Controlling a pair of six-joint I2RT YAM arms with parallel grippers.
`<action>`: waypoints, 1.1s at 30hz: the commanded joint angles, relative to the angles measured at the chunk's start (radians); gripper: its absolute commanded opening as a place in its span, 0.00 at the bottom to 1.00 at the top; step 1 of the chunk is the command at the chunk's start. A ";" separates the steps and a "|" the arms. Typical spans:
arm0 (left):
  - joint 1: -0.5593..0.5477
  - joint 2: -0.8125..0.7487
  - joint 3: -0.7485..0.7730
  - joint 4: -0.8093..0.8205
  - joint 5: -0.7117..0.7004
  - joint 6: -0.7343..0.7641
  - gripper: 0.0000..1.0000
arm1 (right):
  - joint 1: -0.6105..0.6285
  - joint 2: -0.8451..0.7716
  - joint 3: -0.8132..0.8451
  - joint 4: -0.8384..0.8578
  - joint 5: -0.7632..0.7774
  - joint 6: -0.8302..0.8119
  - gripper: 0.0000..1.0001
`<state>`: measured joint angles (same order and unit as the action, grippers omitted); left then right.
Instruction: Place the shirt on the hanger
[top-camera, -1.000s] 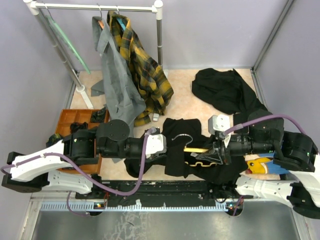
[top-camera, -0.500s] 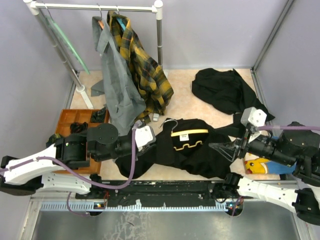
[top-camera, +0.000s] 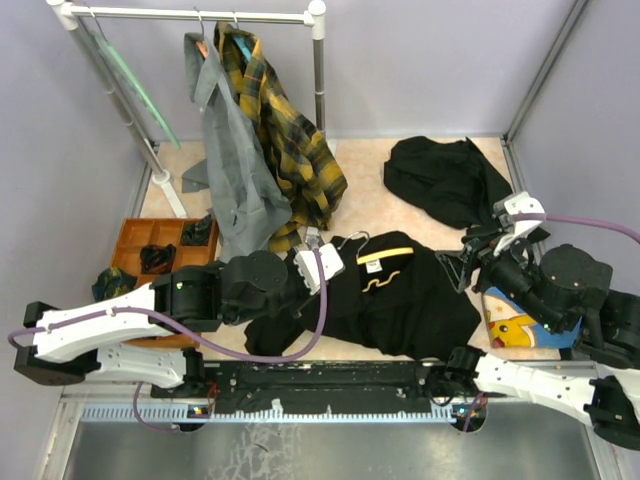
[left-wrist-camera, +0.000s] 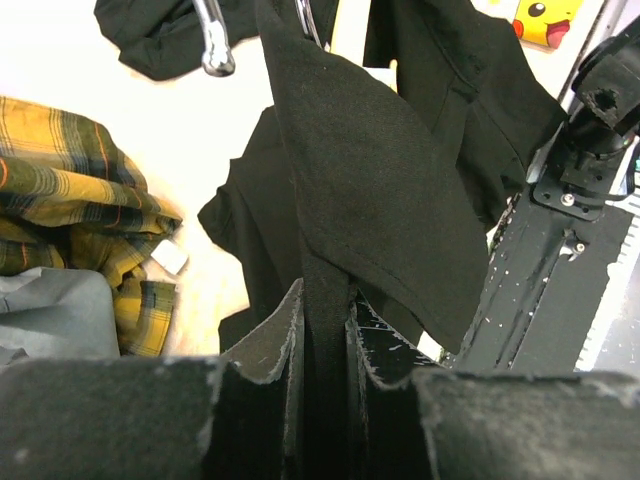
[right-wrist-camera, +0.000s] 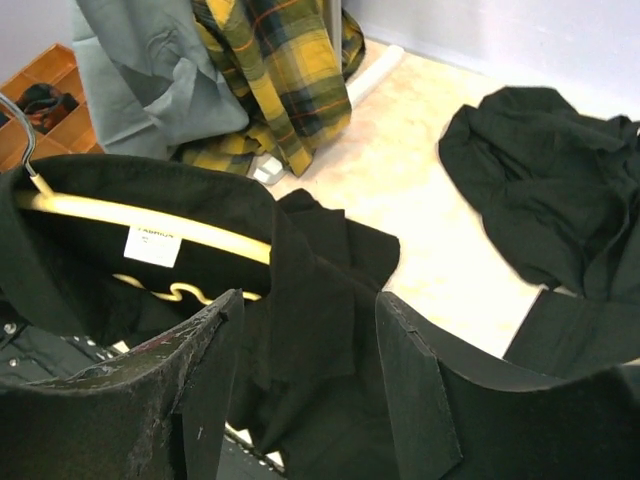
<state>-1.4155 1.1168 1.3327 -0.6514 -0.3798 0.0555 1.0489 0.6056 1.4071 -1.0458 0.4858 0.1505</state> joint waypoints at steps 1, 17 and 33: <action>0.003 -0.013 0.055 0.052 -0.078 -0.052 0.00 | -0.001 0.059 0.013 -0.028 0.048 0.113 0.55; 0.003 -0.020 0.070 0.058 -0.063 -0.090 0.00 | -0.001 0.166 -0.143 0.055 0.107 0.236 0.51; 0.003 -0.047 0.019 0.067 -0.057 -0.115 0.00 | -0.001 0.114 -0.160 0.189 -0.180 0.033 0.00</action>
<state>-1.4155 1.0954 1.3617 -0.6537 -0.4259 -0.0341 1.0489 0.7403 1.1965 -0.9707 0.5255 0.2859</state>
